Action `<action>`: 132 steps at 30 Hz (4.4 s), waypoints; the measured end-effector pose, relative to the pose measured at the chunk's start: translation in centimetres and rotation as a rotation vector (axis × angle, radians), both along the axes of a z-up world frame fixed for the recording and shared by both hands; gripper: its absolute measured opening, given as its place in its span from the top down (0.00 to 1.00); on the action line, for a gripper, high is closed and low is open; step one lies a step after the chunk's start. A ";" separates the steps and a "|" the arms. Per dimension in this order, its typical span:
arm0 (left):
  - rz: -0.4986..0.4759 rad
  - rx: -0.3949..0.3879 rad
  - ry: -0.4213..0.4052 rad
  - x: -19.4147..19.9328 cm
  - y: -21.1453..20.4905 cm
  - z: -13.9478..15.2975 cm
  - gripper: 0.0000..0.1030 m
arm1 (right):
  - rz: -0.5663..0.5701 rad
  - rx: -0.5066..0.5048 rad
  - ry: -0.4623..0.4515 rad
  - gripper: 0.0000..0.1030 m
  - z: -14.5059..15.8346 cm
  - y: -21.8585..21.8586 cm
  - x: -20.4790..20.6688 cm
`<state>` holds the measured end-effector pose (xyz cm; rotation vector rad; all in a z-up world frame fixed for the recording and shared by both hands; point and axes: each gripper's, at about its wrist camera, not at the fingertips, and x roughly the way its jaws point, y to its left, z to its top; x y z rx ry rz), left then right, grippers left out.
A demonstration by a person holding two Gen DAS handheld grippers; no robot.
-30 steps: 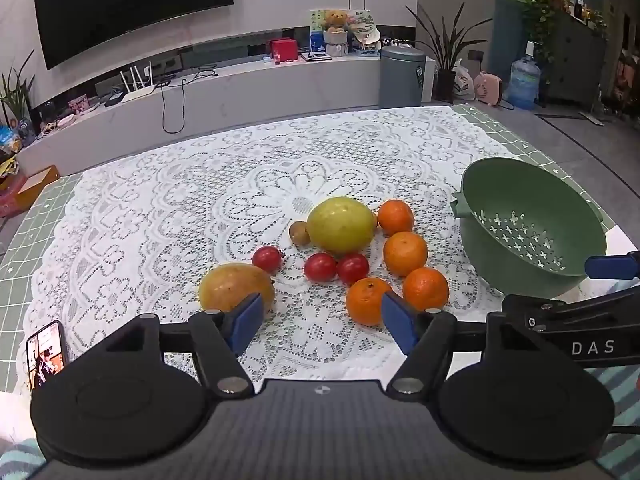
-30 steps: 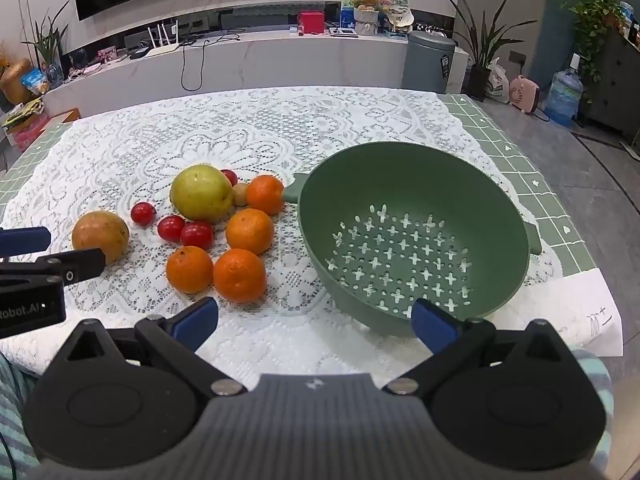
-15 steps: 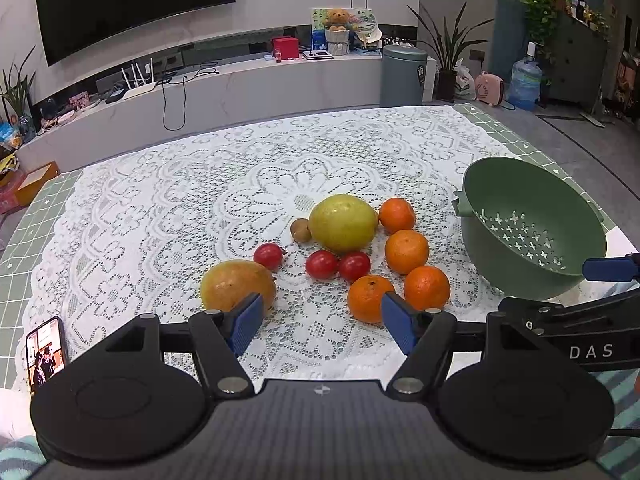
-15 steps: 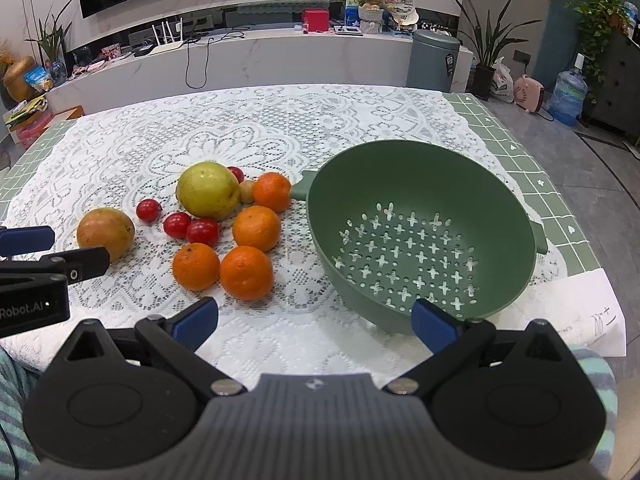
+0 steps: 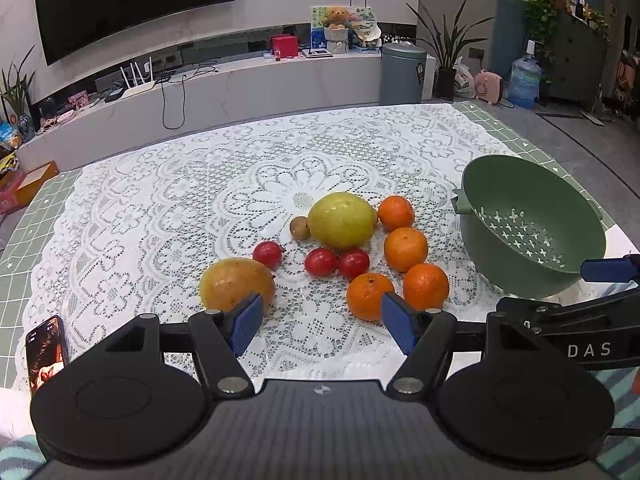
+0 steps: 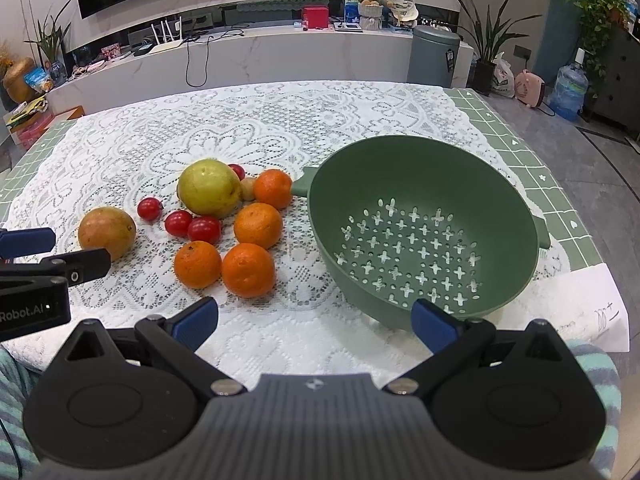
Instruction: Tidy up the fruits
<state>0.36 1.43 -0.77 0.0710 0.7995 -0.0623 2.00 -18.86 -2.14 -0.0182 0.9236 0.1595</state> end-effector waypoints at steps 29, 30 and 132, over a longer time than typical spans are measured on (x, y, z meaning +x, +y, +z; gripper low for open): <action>-0.005 -0.002 0.002 0.0 -0.1 -0.1 0.23 | 0.000 -0.002 0.007 0.04 -0.1 0.0 0.0; -0.006 -0.002 0.002 -0.1 -0.1 -0.1 0.23 | 0.000 -0.002 0.007 0.04 -0.1 0.0 0.0; 0.140 -0.088 0.058 7.7 7.5 -5.6 0.21 | 0.394 0.029 -0.203 0.36 -4.4 10.8 12.1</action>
